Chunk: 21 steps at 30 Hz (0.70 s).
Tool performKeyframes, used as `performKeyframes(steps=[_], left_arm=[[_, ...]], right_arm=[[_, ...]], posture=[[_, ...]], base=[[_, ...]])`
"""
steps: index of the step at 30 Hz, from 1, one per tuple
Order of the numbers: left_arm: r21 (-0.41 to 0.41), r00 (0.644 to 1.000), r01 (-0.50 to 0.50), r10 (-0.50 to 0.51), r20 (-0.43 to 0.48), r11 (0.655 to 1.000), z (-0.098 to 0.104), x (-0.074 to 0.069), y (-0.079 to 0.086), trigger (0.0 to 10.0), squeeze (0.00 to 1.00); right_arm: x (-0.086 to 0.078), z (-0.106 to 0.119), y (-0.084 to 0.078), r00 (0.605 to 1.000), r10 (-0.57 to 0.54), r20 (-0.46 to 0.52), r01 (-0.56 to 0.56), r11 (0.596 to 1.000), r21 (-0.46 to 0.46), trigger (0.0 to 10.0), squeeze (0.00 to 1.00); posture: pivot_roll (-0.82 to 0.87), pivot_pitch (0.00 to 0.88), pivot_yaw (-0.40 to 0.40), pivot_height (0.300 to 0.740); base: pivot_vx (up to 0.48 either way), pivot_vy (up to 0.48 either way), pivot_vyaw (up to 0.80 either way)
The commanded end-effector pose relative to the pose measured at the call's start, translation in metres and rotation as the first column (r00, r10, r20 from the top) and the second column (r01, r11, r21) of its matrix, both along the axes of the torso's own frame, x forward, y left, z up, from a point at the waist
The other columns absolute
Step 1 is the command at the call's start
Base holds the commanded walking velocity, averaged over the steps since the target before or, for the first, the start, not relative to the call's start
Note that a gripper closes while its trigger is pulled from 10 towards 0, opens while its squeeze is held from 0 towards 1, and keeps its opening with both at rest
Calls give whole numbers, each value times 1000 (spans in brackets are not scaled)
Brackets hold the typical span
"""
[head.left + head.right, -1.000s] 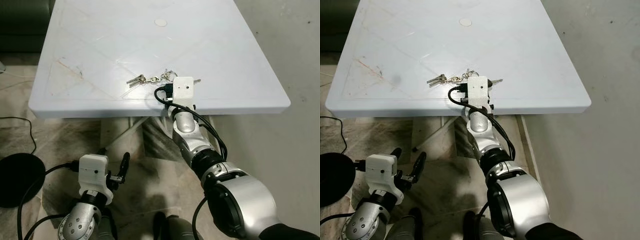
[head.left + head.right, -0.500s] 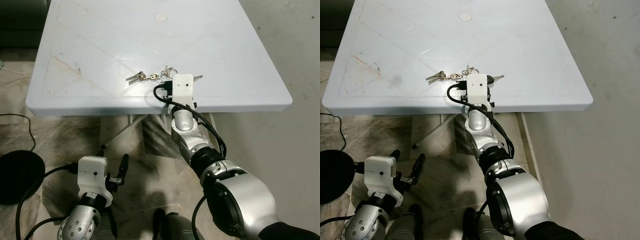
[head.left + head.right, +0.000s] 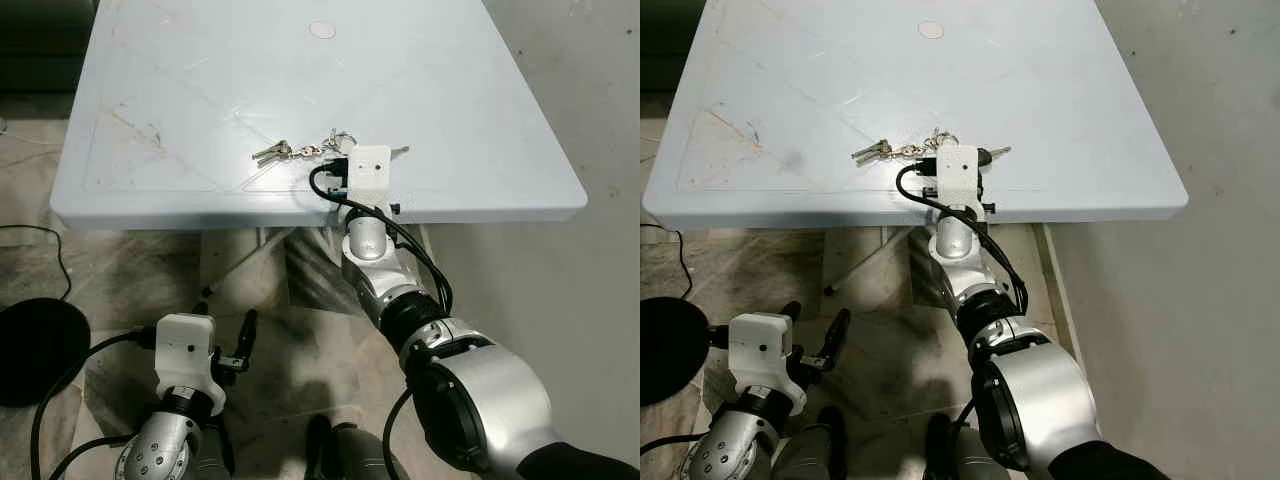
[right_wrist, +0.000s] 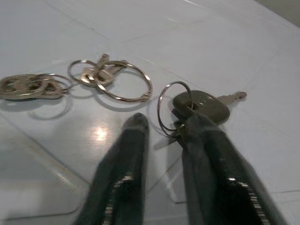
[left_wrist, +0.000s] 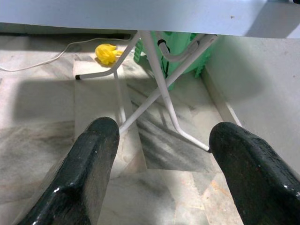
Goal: Hang keys on a hook
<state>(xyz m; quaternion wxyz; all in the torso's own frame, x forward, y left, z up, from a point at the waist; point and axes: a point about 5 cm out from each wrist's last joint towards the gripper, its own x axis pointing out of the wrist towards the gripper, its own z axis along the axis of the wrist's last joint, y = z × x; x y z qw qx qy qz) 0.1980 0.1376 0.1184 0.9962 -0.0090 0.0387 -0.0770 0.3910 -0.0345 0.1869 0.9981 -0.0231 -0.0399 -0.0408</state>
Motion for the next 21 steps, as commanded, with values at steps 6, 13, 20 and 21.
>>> performKeyframes(steps=[6,13,20,21], left_arm=[[-1,1000,0,0,-13,1000,-1,-4,-4,10000,0],[-8,1000,0,0,-12,1000,-1,-3,-6,10000,0],[-10,1000,-1,1,-13,1000,-1,-3,-7,10000,0],[-9,1000,-1,1,-13,1000,-1,-3,-7,10000,0]], right_arm=[[0,-3,1,999,-35,-35,36,999,24,0,0],[1,-1,-6,997,-70,-28,71,997,23,0,0],[3,-1,-16,992,-125,-23,125,992,24,0,0],[3,-1,-17,992,-124,-22,125,992,22,0,0]], posture=[[105,328,-163,740],[100,325,-162,740],[97,324,-160,740],[97,324,-159,740]], base=[[0,0,0],[0,0,0],[0,0,0],[0,0,0]])
